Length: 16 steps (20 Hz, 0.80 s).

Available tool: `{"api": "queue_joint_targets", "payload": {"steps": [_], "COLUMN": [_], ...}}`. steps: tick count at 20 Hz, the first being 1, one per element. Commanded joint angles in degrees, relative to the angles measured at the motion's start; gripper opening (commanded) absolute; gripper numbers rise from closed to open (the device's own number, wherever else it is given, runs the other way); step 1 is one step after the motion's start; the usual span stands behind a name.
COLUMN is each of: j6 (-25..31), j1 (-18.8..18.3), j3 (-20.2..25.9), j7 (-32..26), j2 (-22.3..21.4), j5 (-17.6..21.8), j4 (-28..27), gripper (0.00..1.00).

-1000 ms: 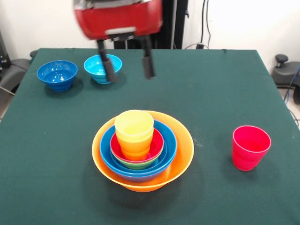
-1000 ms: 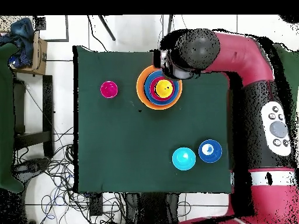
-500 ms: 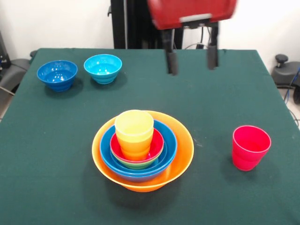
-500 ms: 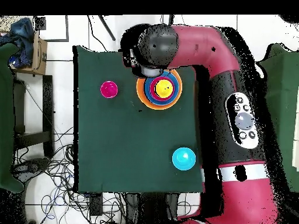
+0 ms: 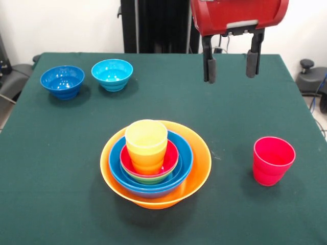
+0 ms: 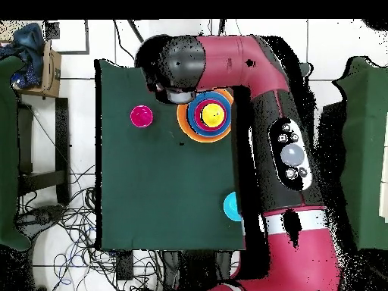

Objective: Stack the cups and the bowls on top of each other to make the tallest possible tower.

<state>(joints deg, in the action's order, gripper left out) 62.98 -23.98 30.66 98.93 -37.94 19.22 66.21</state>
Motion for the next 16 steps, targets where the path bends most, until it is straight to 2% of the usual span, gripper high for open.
{"api": "queue_joint_targets", "payload": {"steps": [1, 9, 16], "j6": [-1.3, -3.15, -2.51], "j1": [1.65, 4.46, 6.69], "j3": [-6.08, -9.37, -11.29], "j7": [4.61, 5.07, 5.92], "j2": [3.49, 5.59, 7.04], "j5": [4.61, 6.95, 6.62], "j4": [4.44, 4.29, 2.7], "gripper": [1.0, 1.0, 1.0]}}
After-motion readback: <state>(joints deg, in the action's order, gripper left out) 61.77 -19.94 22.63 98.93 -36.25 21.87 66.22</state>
